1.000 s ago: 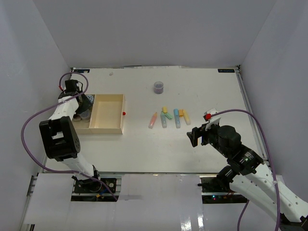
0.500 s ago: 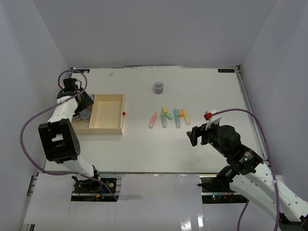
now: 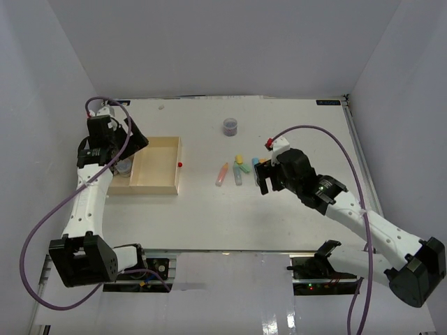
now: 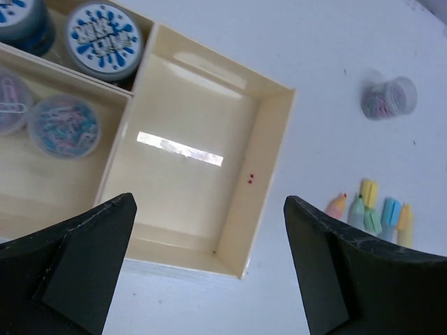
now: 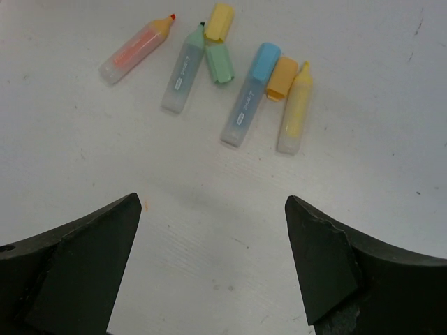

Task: Sort the stationery into containers
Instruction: Pick up the stationery from the center of the board.

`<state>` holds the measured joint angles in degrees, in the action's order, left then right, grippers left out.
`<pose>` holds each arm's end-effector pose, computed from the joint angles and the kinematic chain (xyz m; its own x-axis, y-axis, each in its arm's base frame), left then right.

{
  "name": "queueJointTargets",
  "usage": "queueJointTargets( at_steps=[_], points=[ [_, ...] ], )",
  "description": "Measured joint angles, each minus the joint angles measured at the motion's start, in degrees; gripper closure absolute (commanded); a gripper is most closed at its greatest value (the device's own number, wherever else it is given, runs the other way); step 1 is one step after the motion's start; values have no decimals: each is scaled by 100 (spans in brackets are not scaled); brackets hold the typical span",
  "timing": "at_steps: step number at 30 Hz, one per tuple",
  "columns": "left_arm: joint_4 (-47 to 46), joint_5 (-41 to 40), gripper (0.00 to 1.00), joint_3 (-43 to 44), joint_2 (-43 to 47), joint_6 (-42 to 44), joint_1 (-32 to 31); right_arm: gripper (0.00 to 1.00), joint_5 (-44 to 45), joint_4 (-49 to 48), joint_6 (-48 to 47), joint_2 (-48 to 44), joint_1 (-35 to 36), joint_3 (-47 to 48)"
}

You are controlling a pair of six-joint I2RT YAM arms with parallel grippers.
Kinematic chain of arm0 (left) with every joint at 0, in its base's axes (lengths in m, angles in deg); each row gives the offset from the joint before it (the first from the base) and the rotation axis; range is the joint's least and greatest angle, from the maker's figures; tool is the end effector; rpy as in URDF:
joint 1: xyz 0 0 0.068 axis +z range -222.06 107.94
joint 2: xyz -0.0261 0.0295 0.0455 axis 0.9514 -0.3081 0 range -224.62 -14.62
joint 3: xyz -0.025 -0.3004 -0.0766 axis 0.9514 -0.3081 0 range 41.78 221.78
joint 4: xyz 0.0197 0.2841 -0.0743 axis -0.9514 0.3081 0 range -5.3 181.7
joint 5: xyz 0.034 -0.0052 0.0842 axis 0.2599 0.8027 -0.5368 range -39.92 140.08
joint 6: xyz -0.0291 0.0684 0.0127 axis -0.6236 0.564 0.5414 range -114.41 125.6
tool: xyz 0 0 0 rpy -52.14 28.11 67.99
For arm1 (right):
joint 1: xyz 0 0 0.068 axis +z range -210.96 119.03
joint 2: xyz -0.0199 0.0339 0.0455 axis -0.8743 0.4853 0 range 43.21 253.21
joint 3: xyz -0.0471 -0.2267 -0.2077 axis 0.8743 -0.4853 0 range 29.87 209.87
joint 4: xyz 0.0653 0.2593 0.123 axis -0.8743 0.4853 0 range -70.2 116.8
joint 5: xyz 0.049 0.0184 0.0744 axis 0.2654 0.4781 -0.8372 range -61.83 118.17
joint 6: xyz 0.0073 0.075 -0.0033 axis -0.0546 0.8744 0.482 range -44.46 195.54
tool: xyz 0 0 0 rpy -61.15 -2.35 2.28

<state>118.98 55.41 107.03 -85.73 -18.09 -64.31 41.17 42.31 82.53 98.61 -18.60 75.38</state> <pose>0.3092 0.0361 0.3431 -0.5594 -0.4797 -0.6760 -0.3152 0.8774 -0.3618 0.1934 0.1568 0.3014 -0.4556 -0.2552 -0.8528 -0.4642 0.8855 -0.0169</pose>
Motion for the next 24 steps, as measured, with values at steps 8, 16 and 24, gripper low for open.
queueJointTargets(
  at_steps=[8,16,24],
  points=[
    [4,256,2,-376,562,232,-901,10,-151,-28,-389,2299,-111,2374],
    [-2,428,2,-522,835,330,-1154,10,-275,-306,-925,4712,-317,4712],
    [46,553,2,-597,855,330,-1285,10,-448,-601,-1088,6806,-761,6365]
  ],
)
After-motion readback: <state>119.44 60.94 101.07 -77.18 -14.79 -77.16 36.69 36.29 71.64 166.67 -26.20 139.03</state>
